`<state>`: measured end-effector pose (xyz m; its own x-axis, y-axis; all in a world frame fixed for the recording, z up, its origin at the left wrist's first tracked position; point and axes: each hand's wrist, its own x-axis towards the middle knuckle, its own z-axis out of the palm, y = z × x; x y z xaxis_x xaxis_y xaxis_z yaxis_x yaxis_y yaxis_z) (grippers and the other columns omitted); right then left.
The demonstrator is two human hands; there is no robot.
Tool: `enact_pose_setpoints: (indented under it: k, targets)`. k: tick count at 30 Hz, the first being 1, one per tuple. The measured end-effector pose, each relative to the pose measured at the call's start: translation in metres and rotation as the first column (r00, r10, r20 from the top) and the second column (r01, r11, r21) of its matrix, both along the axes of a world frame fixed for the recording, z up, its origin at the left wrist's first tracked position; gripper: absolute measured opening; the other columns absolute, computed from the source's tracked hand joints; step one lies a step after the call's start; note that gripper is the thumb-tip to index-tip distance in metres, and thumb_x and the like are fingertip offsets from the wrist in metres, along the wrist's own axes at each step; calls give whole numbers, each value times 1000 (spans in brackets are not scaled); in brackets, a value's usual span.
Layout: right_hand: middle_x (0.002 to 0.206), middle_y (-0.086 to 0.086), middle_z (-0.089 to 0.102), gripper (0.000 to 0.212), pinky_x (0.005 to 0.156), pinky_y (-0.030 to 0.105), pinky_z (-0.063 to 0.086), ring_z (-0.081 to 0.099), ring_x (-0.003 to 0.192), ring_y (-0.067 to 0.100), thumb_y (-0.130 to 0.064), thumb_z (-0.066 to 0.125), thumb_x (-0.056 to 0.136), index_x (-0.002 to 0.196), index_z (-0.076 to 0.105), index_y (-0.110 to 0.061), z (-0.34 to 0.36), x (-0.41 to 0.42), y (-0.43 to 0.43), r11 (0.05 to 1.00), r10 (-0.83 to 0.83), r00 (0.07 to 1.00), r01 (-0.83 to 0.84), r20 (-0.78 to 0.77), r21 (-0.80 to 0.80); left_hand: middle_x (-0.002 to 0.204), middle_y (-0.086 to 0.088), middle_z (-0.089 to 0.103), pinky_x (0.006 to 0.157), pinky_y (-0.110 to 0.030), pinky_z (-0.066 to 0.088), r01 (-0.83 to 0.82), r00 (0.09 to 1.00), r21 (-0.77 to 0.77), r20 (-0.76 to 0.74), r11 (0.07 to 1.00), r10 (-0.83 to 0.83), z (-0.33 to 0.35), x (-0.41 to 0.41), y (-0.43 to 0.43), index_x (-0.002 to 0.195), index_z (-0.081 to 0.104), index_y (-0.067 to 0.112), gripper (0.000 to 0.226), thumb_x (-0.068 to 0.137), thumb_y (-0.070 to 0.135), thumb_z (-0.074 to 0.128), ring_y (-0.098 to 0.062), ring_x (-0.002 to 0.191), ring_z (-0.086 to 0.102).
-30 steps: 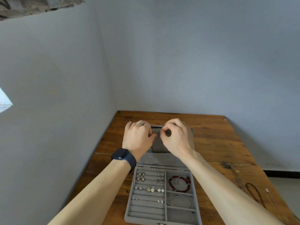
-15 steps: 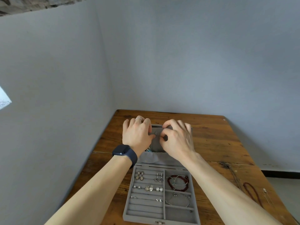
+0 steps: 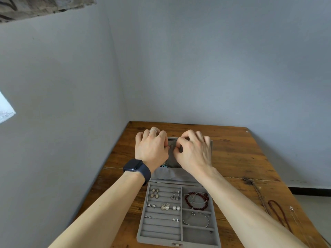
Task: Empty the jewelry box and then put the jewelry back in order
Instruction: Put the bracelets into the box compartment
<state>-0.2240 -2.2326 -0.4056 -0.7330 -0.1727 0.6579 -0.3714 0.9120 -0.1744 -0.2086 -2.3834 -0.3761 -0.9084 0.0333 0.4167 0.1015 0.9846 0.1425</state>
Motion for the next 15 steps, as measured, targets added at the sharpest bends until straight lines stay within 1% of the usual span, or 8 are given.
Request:
enact_pose_setpoints:
  k: [2, 5, 7, 9, 10, 11, 13, 15]
  targets:
    - [99, -5, 60, 7, 79, 39, 33, 54, 93, 24, -29, 73, 75, 73, 71, -23, -2, 2, 3, 997, 46, 999, -47, 14, 56, 120, 2, 56, 108, -43, 30, 16, 1000, -8, 8, 1000, -16, -1, -1, -2, 94, 55, 30, 16, 88, 40, 66, -22, 112, 51]
    - [113, -4, 59, 7, 89, 42, 33, 53, 109, 23, -33, 73, 78, 80, 76, -27, -5, 7, 12, 983, 116, 992, -122, 47, 135, 120, 4, 54, 110, -47, 26, 46, 998, -9, 46, 999, -45, -1, 0, -7, 91, 49, 33, 29, 81, 49, 71, -22, 112, 50]
    - [123, -3, 59, 12, 94, 43, 35, 51, 120, 22, -32, 70, 80, 89, 77, -28, -11, 15, 21, 983, 132, 990, -138, 58, 122, 121, 5, 54, 112, -50, 23, 66, 995, 21, 69, 998, -67, -2, 2, -9, 94, 47, 34, 28, 83, 47, 69, -22, 114, 51]
    - [123, -1, 59, 19, 92, 42, 37, 52, 117, 22, -26, 70, 80, 98, 74, -26, -19, 27, 29, 994, 94, 994, -96, 53, 43, 119, 4, 56, 112, -50, 23, 82, 995, 64, 47, 995, -85, -3, 3, -10, 102, 47, 32, 21, 89, 37, 63, -24, 114, 53]
    - [119, -2, 60, 21, 89, 40, 38, 54, 112, 22, -25, 69, 81, 102, 73, -25, -24, 34, 32, 998, 66, 996, -67, 55, 10, 119, 4, 57, 112, -49, 23, 83, 996, 81, 36, 993, -86, -2, 4, -10, 108, 48, 30, 21, 90, 32, 59, -24, 115, 54]
    - [114, -3, 61, 22, 86, 39, 40, 55, 107, 21, -26, 68, 83, 104, 73, -24, -29, 41, 34, 999, 44, 996, -44, 74, 4, 122, 3, 58, 113, -48, 23, 82, 996, 89, 40, 993, -85, -2, 4, -11, 117, 48, 29, 27, 91, 29, 56, -24, 118, 53]
    - [113, -5, 65, 28, 89, 41, 42, 57, 108, 21, -32, 62, 89, 114, 70, -24, -37, 51, 32, 997, 20, 984, -34, 178, 74, 133, 0, 57, 116, -48, 22, 83, 993, 78, 80, 993, -89, -1, 5, -11, 135, 44, 28, 42, 94, 26, 53, -24, 126, 50]
    - [117, -5, 64, 36, 97, 43, 38, 56, 114, 22, -35, 56, 91, 124, 66, -25, -42, 58, 26, 986, 13, 953, -62, 302, 153, 144, 0, 52, 118, -48, 19, 101, 988, 44, 115, 994, -106, -1, 8, -11, 146, 40, 27, 51, 96, 24, 50, -23, 135, 45]
